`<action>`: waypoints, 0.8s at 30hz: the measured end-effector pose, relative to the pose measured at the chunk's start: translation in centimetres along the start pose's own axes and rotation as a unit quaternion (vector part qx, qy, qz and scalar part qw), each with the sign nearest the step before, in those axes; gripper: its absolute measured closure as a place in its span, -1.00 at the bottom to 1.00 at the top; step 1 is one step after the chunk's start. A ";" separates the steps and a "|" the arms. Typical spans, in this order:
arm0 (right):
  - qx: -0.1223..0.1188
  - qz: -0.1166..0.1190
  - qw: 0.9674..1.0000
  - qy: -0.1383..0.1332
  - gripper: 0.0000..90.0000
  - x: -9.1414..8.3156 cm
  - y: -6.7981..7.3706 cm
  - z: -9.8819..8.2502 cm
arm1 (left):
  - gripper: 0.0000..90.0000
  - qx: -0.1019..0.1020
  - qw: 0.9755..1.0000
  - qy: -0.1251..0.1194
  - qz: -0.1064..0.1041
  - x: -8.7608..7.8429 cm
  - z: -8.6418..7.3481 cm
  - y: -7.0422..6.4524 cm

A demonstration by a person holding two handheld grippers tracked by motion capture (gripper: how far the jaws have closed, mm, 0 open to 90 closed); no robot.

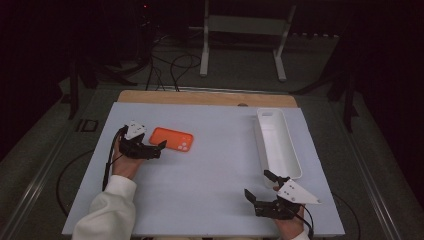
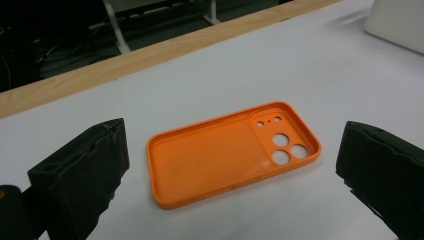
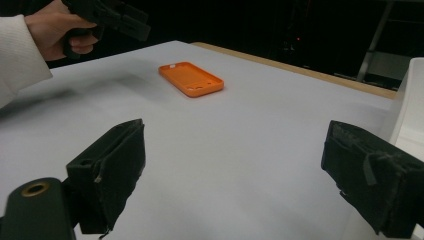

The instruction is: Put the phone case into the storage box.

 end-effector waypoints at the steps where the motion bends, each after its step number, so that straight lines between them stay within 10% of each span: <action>1: 0.000 0.000 1.000 0.000 -0.77 0.0 0.0 0.0 | -0.97 -0.003 1.000 0.002 0.001 0.1 -0.1 0.1; 24: 0.002 0.001 1.000 -0.001 -0.77 0.1 0.1 0.0 | -0.83 -0.024 0.999 0.029 -0.001 1.9 -1.5 1.1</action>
Point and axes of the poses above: each handheld gripper's, and its own axes: x roughly forward along the jaws, z roughly out of its top, y roughly to its left, the point moved 5 cm from there along x, roughly forward along the jaws, and after that the axes turned 10 degrees about -y, right-handed, at the moved point
